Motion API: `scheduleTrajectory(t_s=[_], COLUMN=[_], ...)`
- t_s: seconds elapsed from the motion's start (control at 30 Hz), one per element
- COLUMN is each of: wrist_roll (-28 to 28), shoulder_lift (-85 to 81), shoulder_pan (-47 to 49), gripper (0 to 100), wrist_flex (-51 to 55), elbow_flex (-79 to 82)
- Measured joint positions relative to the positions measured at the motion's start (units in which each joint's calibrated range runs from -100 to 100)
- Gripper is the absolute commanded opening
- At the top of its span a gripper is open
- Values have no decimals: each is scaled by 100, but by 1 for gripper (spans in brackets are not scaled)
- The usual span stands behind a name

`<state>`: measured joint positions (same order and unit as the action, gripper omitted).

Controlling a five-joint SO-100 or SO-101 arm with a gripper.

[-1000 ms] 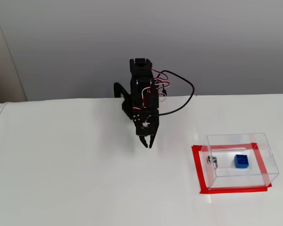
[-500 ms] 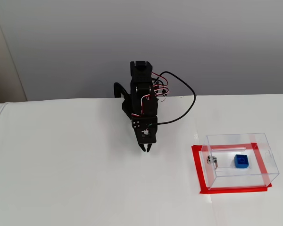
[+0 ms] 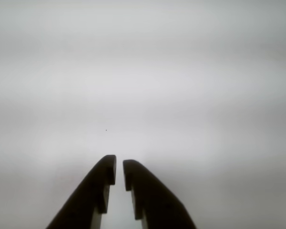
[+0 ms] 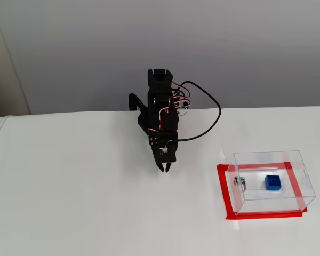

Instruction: Pick the blue lego brick and place it into the transparent box

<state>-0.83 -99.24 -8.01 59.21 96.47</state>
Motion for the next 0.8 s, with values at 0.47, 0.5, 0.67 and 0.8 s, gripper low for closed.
scheduleTrajectory(t_s=[0.47, 0.5, 0.67, 0.8], wrist_roll=[-10, -10, -10, -10], shoulder_lift=[0, 0, 0, 0], shoulder_pan=[32, 32, -21, -32], gripper=[1, 1, 1, 1], wrist_flex=[0, 0, 0, 0], elbow_flex=[0, 0, 0, 0])
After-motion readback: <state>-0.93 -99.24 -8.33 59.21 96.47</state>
